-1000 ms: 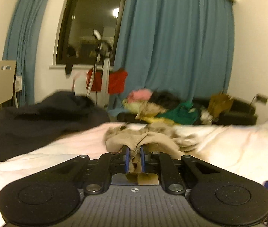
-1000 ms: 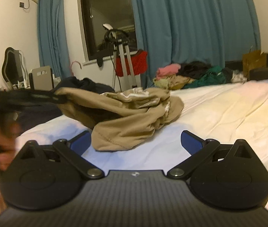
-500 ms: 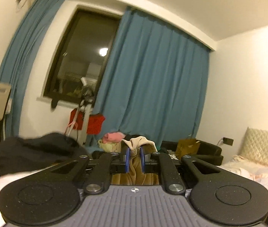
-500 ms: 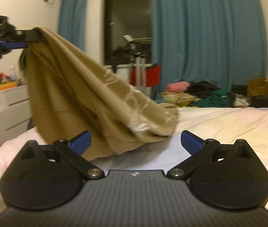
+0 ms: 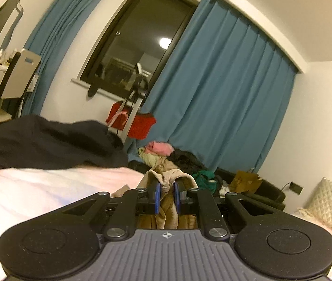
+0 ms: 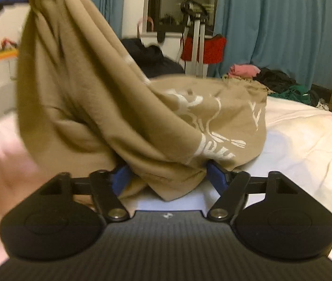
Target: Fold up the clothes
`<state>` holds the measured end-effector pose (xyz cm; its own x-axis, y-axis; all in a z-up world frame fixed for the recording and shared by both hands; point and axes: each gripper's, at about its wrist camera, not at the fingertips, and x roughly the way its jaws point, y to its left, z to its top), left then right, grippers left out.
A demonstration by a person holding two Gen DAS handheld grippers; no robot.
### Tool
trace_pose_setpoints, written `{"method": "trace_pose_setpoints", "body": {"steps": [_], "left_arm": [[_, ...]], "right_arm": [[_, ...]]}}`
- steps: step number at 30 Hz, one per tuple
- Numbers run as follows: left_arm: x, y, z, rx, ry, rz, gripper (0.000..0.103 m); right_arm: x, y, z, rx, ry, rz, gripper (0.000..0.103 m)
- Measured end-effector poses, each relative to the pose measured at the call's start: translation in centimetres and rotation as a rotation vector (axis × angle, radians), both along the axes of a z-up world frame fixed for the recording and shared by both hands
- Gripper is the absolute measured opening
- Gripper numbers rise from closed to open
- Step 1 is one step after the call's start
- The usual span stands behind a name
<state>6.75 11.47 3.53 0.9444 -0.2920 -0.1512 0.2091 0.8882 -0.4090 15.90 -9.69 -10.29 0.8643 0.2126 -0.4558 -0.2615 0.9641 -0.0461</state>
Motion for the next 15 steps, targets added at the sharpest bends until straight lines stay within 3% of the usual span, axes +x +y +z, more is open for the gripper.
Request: {"method": "trace_pose_setpoints", "body": {"steps": [2,4,8,12,15], "left_arm": [[1.0,0.0,-0.8,0.014,0.015,0.016,0.013],[2.0,0.0,-1.6,0.027,0.03,0.031,0.013],[2.7,-0.2,-2.4,0.013,0.028,0.066,0.013],[2.0,-0.7,-2.4,-0.015,0.017,0.013,0.013],[-0.5,-0.9,-1.5,-0.044,-0.046,-0.027,0.013]], "right_arm": [[0.8,-0.7,-0.5,0.036,0.016,0.001,0.026],[0.7,-1.3,0.4,0.064,0.009,0.01,0.017],[-1.6,-2.7,5.0,0.04,-0.146,0.028,0.014],[-4.5,-6.6,9.3,0.131,-0.22,-0.039,0.012],[-7.8,-9.1,11.9,0.168,-0.261,-0.099,0.011]]}}
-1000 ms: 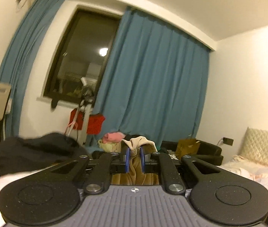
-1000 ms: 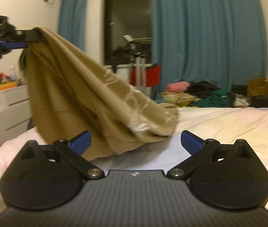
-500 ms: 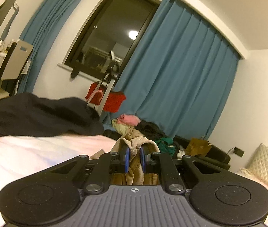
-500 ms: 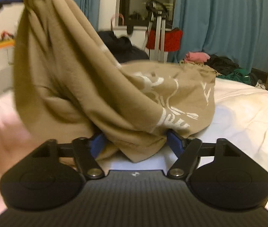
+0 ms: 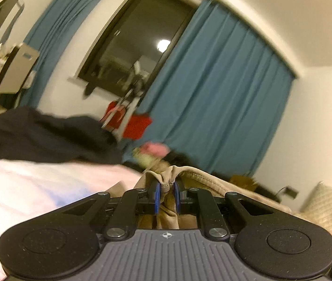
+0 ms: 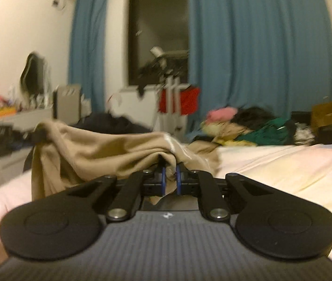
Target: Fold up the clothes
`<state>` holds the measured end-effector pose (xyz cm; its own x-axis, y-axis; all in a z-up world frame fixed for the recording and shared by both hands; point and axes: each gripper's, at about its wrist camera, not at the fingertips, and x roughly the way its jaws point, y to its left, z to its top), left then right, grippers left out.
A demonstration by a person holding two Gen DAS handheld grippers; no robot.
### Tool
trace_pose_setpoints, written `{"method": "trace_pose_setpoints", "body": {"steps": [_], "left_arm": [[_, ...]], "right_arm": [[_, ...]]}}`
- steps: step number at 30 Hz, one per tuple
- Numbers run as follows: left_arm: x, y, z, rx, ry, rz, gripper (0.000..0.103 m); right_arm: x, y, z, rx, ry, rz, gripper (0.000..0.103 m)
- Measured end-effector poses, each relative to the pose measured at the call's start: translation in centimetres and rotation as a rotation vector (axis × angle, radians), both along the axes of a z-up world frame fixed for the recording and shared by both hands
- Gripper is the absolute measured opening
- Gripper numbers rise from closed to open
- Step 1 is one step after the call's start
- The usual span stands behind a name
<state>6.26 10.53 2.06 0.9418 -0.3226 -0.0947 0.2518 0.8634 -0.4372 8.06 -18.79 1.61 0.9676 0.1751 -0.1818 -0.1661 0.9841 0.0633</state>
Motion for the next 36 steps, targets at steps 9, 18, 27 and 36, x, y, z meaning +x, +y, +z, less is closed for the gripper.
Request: {"method": "trace_pose_setpoints", "body": {"steps": [9,18,27,36], "left_arm": [[-5.0,-1.9,2.0,0.06,-0.03,-0.162,0.013],[-0.4,-5.6,-0.6,0.197,0.125,-0.141,0.013],[6.8,-6.4,-5.0,0.244,0.257,-0.161,0.014],[9.2,-4.3,-6.6,0.124,0.334,-0.193,0.014]], "right_arm": [[-4.4,-5.3,1.8,0.093,0.078,-0.053,0.013],[-0.2,-4.7,-2.4,0.047,0.393,-0.075,0.016],[1.1,-7.5,-5.1,0.166,0.459,-0.195,0.091],[-0.4,-12.3,-4.3,0.54,0.29,-0.282,0.091]]}}
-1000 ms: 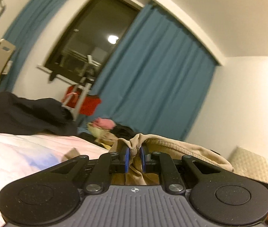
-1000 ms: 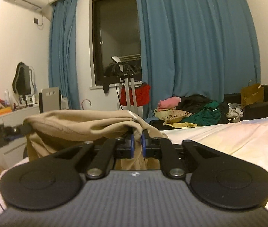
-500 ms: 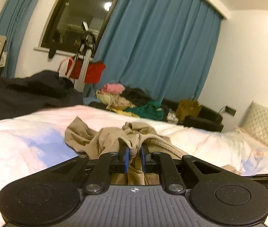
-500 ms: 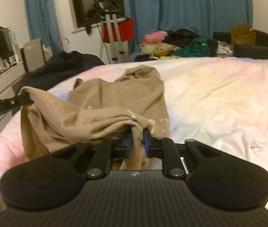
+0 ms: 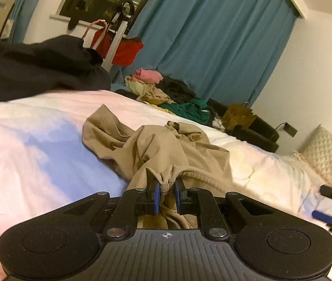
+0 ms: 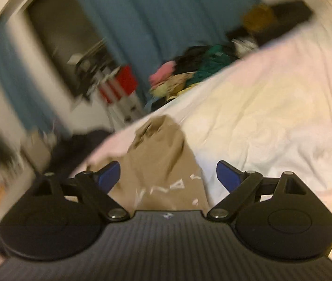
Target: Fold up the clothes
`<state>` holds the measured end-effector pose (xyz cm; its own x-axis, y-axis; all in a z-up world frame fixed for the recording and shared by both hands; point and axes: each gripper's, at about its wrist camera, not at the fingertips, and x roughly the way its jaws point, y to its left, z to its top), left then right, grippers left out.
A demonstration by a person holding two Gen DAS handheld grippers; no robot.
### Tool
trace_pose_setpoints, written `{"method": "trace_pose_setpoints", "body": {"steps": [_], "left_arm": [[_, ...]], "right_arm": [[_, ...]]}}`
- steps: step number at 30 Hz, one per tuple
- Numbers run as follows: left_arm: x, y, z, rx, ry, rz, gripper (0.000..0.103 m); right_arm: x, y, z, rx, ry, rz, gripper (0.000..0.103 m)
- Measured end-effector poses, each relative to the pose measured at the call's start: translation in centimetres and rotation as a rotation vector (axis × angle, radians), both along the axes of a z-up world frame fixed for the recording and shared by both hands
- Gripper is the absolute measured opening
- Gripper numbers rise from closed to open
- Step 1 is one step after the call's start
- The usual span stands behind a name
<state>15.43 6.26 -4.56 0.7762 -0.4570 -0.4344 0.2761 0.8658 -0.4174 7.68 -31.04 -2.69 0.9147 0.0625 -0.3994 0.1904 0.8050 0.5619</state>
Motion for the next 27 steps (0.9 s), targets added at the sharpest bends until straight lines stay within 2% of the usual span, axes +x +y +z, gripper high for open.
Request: {"method": "trace_pose_setpoints", "body": {"steps": [2,5,8,11,15,16,18,19,23,27], "left_arm": [[-0.4,-0.1,0.5,-0.014,-0.015,-0.021,0.014],[-1.2,-0.6,1.4,-0.028,-0.05,-0.063,0.014],[-2.3,-1.0,2.4,-0.033,-0.108,-0.105,0.014],[-3.3,-1.3,3.4,-0.054,-0.155,-0.142,0.014],[-4.3,-1.3,4.1,-0.043,-0.197,-0.153,0.014],[-4.4,-1.2,4.1,-0.039,-0.2,-0.149,0.014],[-4.4,-1.1,4.1,-0.026,-0.197,-0.137,0.014],[-4.4,-1.0,4.0,-0.019,-0.192,-0.132,0.014],[-3.6,-0.9,3.1,0.016,-0.161,-0.129,0.015],[-2.7,-1.9,1.2,0.112,-0.127,-0.15,0.019]], "right_arm": [[0.1,0.0,0.0,-0.028,0.014,-0.024,0.093],[-0.1,3.4,0.8,-0.185,-0.037,0.076,0.093],[-0.4,9.2,1.1,-0.431,-0.103,0.257,0.091],[-0.6,15.3,-0.8,-0.676,-0.106,0.427,0.091],[-0.6,20.5,-4.9,-1.045,-0.022,0.516,0.091],[-0.7,20.6,-5.2,-1.093,-0.009,0.501,0.091],[-1.0,20.1,-5.4,-1.156,0.007,0.448,0.091],[-1.0,19.5,-4.9,-1.147,0.012,0.41,0.091],[-1.1,15.7,-2.0,-1.036,-0.004,0.232,0.091],[-1.3,11.9,0.2,-0.886,-0.039,0.164,0.091]]}}
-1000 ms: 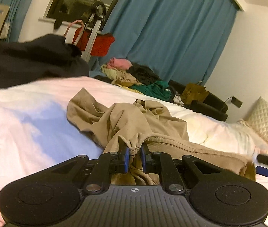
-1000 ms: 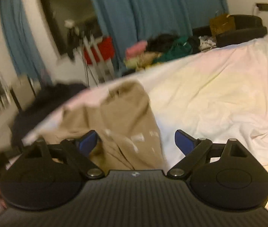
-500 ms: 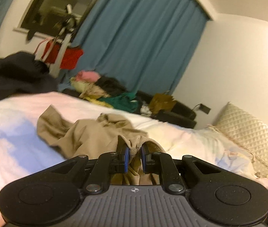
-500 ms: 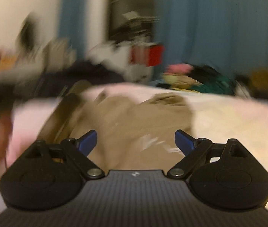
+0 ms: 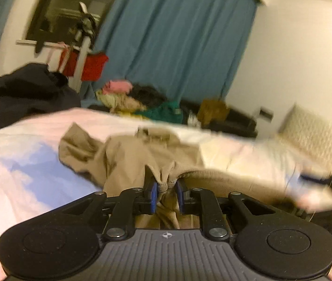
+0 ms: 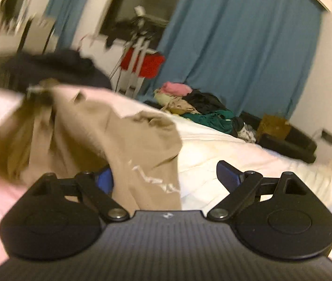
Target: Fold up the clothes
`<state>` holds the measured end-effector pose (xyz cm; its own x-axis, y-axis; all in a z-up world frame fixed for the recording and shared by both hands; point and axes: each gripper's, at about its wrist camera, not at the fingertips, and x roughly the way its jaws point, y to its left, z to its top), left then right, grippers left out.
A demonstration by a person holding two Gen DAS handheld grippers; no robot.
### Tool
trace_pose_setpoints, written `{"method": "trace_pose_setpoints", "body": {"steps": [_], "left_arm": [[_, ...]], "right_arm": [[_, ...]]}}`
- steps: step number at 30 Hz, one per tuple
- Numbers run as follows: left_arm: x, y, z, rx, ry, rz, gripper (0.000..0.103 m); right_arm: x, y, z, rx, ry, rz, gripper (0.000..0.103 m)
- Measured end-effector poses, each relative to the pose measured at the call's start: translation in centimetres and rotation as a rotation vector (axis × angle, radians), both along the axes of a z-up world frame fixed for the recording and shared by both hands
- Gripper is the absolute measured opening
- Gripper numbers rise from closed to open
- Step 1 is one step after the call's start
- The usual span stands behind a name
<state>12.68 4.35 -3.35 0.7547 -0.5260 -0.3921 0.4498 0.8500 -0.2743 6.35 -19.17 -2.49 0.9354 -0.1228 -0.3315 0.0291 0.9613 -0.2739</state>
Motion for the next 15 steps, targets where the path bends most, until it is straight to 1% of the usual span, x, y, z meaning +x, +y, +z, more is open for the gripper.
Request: {"method": "trace_pose_setpoints", "body": {"steps": [2,3,4,5,6,7,8,9,10,12,13,15], "left_arm": [[-0.1,-1.0,-0.8,0.074,-0.007,-0.026,0.02],[-0.2,-1.4,-1.1,0.109,-0.02,-0.034,0.025],[-0.4,-1.8,-1.1,0.129,-0.029,-0.04,0.034],[-0.6,-2.1,-1.1,0.148,-0.038,-0.046,0.039],[-0.7,-2.4,-1.1,0.167,-0.047,-0.052,0.047],[-1.2,-2.6,-0.9,0.197,-0.08,-0.052,0.057],[-1.7,-2.8,-0.7,0.228,-0.115,-0.05,0.062],[-2.2,-3.0,-0.5,0.259,-0.151,-0.049,0.071],[-2.9,-3.4,-0.5,0.305,-0.21,-0.046,0.08],[-4.2,-4.2,-0.7,0.401,-0.326,-0.034,0.086],[-4.8,-4.8,-1.0,0.451,-0.38,-0.026,0.086],[-5.3,-6.6,-2.2,0.57,-0.458,-0.019,0.086]], "right_arm": [[0.8,-1.5,0.0,0.061,0.028,-0.02,0.091],[1.2,-2.2,0.0,0.092,0.045,-0.03,0.091],[1.7,-2.7,-0.3,0.138,0.069,-0.032,0.091],[2.1,-3.1,-0.6,0.19,0.097,-0.03,0.091],[2.5,-3.6,-0.9,0.241,0.124,-0.028,0.091],[2.9,-4.0,-1.2,0.293,0.152,-0.027,0.091],[2.9,-4.5,-1.4,0.354,0.171,-0.024,0.091],[2.7,-5.0,-1.6,0.418,0.187,-0.021,0.091],[2.6,-5.2,-1.6,0.469,0.196,-0.02,0.091],[2.5,-5.6,-1.7,0.56,0.206,-0.019,0.091],[2.4,-5.8,-1.7,0.59,0.207,-0.019,0.091],[2.2,-6.2,-1.7,0.643,0.209,-0.021,0.091]]}}
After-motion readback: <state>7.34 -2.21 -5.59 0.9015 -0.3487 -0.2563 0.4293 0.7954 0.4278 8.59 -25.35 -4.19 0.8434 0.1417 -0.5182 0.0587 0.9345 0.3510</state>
